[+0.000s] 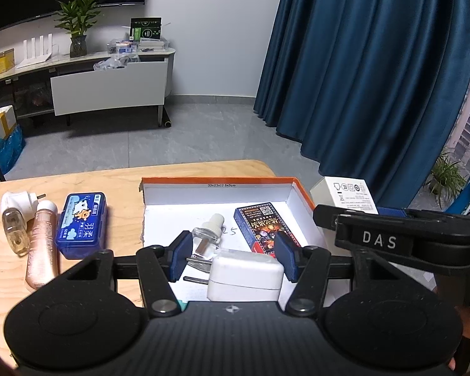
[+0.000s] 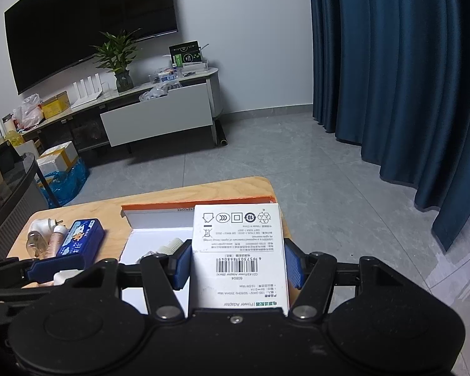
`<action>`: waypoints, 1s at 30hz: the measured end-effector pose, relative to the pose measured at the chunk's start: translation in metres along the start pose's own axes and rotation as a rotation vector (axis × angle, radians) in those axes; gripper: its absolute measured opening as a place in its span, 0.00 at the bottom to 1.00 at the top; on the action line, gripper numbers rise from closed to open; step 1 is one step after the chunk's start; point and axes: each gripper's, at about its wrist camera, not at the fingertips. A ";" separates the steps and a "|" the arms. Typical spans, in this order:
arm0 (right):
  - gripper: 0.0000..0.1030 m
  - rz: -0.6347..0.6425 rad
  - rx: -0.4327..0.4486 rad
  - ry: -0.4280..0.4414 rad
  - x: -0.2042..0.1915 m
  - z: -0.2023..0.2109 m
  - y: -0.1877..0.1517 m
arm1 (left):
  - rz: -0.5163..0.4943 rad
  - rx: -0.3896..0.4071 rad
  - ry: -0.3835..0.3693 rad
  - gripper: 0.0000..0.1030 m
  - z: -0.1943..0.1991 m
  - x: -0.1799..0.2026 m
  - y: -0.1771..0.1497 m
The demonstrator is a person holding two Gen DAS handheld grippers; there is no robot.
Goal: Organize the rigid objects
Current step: 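Lower the white adapter into the tray with the left tool while the right tool lowers the charger box, then open the left tool releasing the adapter while the right tool releases the charger box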
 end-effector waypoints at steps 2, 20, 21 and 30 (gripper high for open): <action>0.68 0.002 -0.004 0.002 0.000 -0.003 0.001 | 0.000 -0.002 0.001 0.56 -0.001 0.000 0.000; 0.68 0.012 -0.054 0.017 0.002 -0.032 0.007 | -0.016 -0.048 -0.028 0.56 -0.016 0.004 -0.004; 0.68 0.014 -0.056 0.016 0.002 -0.034 0.007 | -0.019 -0.051 -0.029 0.57 -0.016 0.005 -0.004; 0.68 0.018 -0.085 0.014 0.006 -0.051 0.009 | -0.036 -0.061 -0.029 0.57 -0.024 0.010 -0.006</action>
Point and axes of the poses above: each gripper's, at about its wrist camera, not at the fingertips, and z roughly against the way its jaws point, x to its right, y to its top, and after that the axes turned 12 degrees about z, right-handed
